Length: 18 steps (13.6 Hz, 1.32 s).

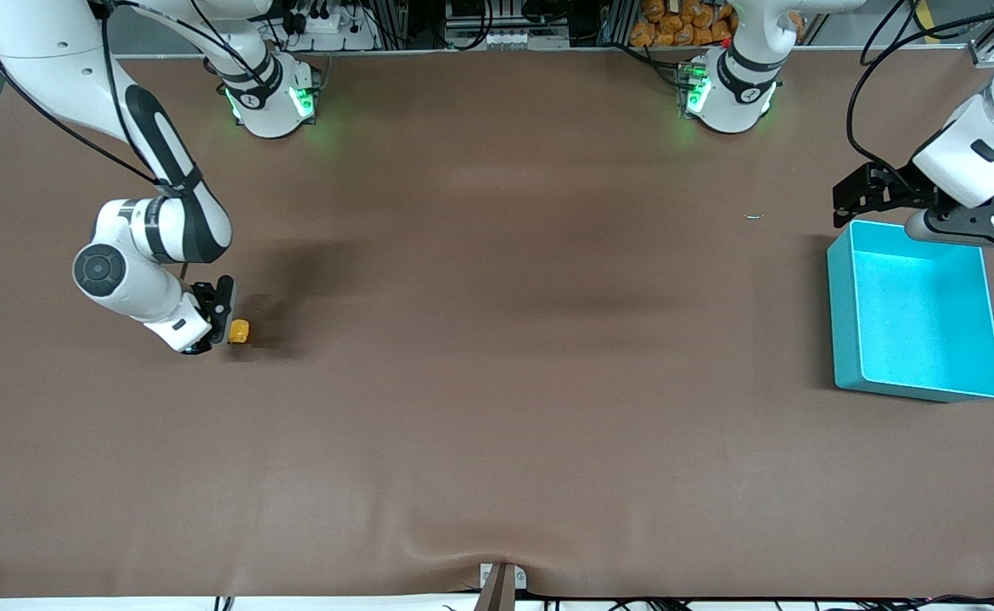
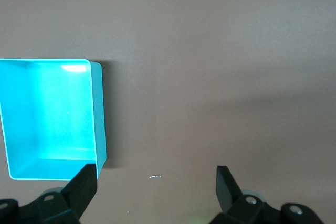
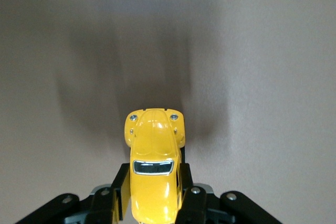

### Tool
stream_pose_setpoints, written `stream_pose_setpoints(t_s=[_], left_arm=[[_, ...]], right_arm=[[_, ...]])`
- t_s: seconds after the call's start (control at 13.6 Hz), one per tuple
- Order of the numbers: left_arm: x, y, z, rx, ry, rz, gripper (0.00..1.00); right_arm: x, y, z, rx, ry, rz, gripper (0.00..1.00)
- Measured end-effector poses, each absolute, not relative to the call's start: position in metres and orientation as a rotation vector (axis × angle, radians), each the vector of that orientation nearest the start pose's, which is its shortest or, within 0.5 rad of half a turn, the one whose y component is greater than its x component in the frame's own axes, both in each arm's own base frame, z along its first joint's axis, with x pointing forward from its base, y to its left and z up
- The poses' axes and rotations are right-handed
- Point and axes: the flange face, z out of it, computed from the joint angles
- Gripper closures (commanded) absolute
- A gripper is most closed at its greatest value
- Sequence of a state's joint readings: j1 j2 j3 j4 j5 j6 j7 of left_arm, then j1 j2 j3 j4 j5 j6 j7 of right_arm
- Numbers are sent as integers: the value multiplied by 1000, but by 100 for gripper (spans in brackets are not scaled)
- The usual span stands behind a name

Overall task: Wind and store yellow beetle car
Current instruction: 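Drag the car backward along the table with the right gripper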

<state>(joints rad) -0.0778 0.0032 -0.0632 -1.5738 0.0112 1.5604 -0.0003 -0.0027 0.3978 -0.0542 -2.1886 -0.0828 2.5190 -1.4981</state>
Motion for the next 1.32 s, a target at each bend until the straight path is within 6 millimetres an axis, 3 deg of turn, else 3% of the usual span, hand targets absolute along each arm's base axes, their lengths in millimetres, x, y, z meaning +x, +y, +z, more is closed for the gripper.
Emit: stream_pose_setpoints(t_s=[1.32], left_arm=[[549,-76,620,-3122,220,25,0]], right_arm=[[538,-155,197,-2268,-2155,139,66]])
